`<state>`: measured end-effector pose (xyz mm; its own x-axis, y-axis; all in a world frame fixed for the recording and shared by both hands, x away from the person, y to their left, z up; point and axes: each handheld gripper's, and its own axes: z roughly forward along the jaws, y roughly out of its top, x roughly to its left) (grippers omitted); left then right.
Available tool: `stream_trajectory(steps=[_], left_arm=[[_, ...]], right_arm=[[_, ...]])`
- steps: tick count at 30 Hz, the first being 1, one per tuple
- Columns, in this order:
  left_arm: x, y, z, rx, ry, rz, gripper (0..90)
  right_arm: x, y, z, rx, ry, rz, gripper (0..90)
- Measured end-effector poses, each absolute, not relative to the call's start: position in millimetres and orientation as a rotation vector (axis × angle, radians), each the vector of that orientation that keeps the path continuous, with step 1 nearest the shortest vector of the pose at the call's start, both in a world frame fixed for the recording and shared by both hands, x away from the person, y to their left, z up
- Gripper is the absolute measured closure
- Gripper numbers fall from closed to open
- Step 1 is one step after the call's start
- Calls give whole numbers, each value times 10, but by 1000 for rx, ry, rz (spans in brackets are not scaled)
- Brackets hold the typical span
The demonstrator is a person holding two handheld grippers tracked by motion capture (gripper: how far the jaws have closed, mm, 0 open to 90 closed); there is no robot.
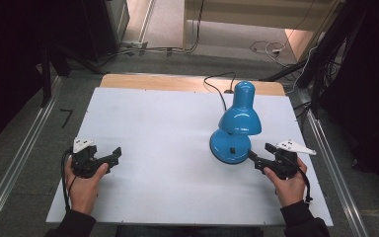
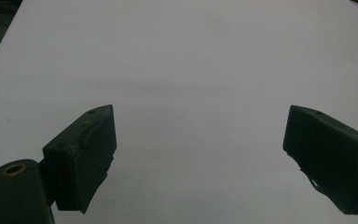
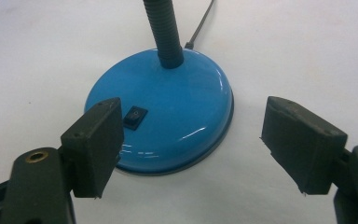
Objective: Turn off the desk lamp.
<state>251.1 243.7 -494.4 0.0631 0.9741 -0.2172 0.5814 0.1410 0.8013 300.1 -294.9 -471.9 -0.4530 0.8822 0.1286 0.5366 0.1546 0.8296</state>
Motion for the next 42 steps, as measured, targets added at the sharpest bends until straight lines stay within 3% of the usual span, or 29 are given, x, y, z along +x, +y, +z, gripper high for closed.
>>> stream_trajectory(steps=[42], left_arm=[[2511, 2435, -4948, 1540, 1618, 613, 104]], right_arm=[[2850, -3292, -4739, 1404, 1999, 1176, 190]])
